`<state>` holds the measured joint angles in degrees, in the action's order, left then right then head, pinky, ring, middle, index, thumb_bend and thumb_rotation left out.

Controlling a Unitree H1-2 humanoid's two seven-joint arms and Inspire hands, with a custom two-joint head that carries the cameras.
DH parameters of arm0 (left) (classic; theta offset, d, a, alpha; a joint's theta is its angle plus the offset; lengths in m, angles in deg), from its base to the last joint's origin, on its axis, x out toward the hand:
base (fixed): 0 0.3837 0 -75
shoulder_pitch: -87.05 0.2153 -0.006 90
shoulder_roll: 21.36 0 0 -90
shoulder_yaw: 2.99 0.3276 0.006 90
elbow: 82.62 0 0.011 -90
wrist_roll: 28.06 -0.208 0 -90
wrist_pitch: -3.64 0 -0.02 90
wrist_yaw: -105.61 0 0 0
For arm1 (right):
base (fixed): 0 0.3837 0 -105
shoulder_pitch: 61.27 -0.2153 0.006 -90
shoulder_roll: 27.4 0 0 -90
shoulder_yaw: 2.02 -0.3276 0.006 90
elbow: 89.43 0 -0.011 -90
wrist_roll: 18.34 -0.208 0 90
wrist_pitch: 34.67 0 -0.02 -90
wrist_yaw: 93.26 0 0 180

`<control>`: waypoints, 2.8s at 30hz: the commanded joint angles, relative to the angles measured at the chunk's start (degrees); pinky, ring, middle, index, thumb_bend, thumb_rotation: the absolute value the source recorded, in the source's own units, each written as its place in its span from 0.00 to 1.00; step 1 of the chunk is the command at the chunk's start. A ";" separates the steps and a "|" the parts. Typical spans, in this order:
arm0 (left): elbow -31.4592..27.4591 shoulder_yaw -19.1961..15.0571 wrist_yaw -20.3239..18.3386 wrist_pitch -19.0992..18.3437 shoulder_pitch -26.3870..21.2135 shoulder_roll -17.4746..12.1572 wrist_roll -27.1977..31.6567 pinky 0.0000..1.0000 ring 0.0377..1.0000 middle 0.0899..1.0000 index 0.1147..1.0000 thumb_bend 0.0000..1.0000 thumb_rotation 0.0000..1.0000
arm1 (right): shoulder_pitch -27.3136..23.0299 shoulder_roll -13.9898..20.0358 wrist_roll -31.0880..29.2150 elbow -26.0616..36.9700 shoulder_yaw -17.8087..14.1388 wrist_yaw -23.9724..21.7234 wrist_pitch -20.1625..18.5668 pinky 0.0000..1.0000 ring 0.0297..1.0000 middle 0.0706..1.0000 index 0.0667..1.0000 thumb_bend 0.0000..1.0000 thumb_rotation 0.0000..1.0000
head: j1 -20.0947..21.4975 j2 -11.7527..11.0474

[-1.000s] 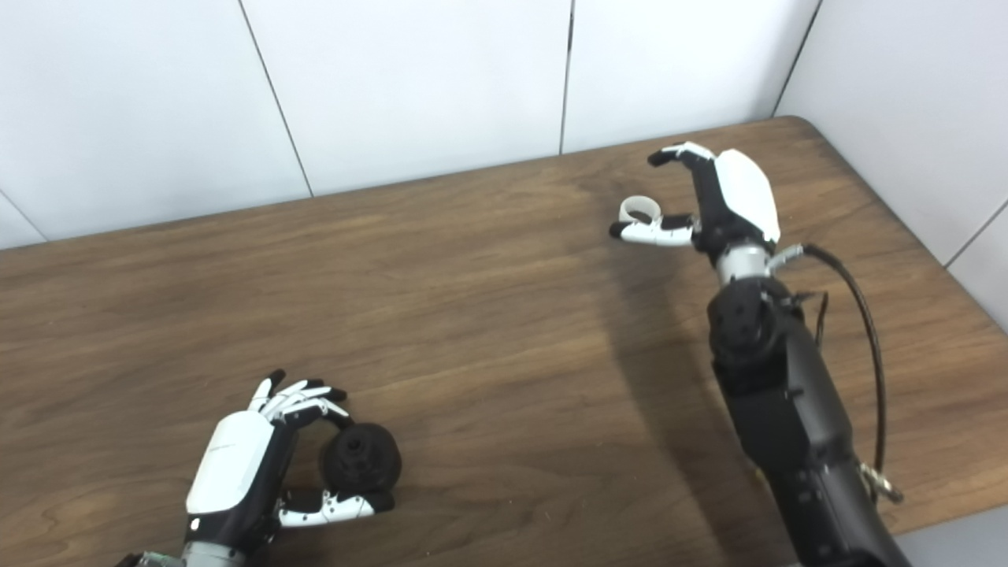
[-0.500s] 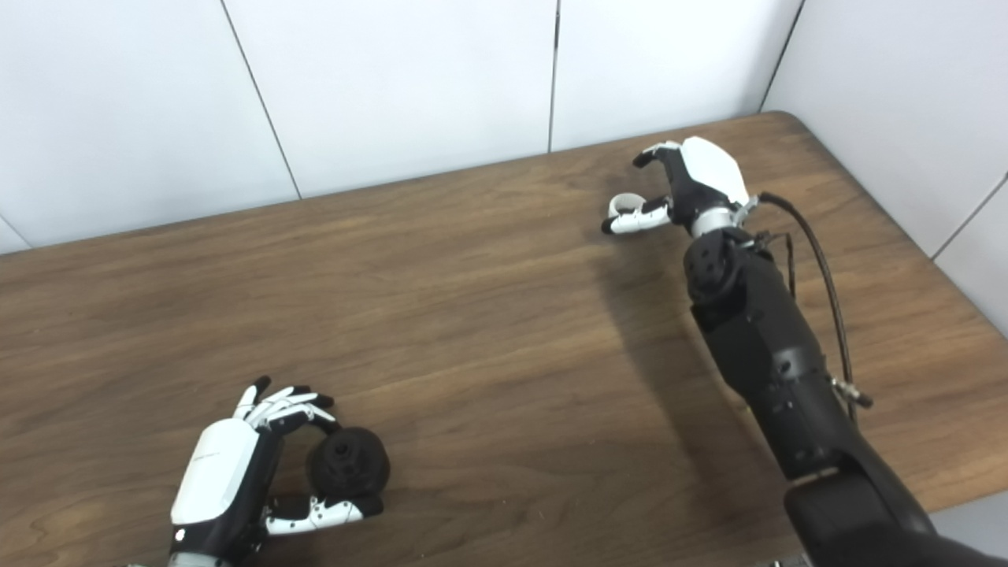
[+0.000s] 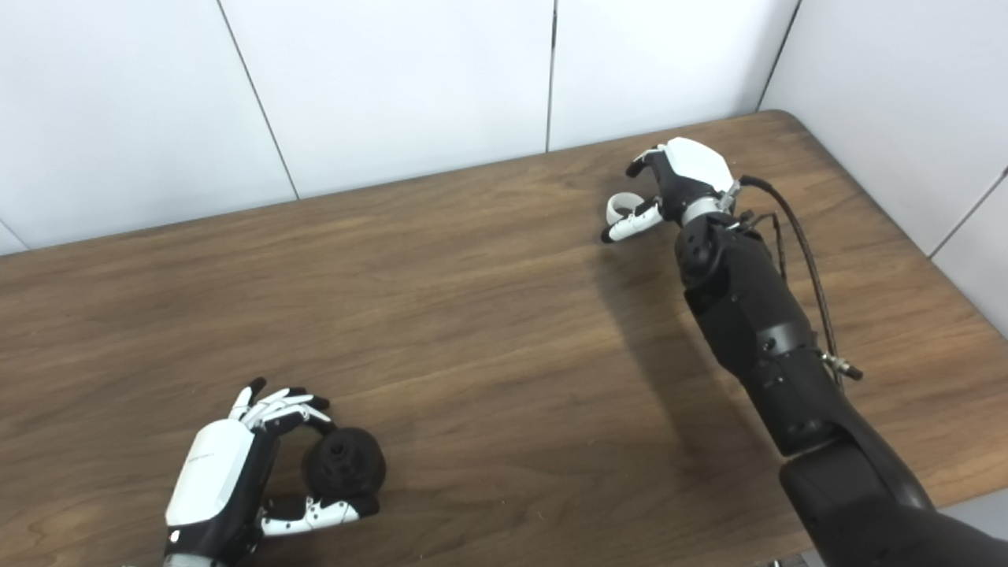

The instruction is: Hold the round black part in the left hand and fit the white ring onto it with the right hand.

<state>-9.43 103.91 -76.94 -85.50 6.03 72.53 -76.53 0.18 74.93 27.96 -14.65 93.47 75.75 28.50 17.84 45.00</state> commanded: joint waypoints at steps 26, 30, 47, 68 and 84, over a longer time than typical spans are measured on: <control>-1.83 -0.54 -0.36 -0.34 0.22 -0.36 -0.72 1.00 0.84 0.73 0.42 0.52 0.05 | -3.66 4.29 1.16 0.71 1.51 -0.57 0.09 1.00 1.00 0.93 0.61 0.82 0.24 | -0.22 0.40; -1.85 -0.44 -0.50 -0.41 0.23 -0.33 -0.80 1.00 0.85 0.73 0.42 0.52 0.05 | -3.71 4.28 1.21 1.08 1.92 -0.75 0.14 1.00 1.00 0.92 0.62 0.81 0.25 | -0.25 0.43; -1.57 -0.44 -0.02 -0.08 0.18 -0.12 -0.93 1.00 0.85 0.74 0.42 0.52 0.05 | -4.04 4.71 0.59 0.79 3.08 -0.64 0.25 1.00 1.00 0.91 0.61 0.81 0.23 | -0.43 0.41; -1.37 -0.42 0.35 0.20 -0.03 0.10 -1.10 1.00 0.85 0.74 0.42 0.52 0.05 | -3.56 5.24 -0.63 0.65 3.68 2.68 2.60 1.00 0.99 0.87 0.45 0.52 0.13 | -0.34 0.32; -0.83 0.28 0.29 0.03 -0.26 1.10 -1.71 1.00 0.85 0.74 0.42 0.52 0.05 | 1.96 6.32 -0.23 14.75 6.00 0.83 6.38 1.00 0.99 0.88 0.45 0.52 0.14 | -2.27 -0.54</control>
<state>-9.61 103.99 -77.21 -85.76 6.17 73.57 -77.75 3.42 80.08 27.05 -2.77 99.54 76.05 33.17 15.65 44.39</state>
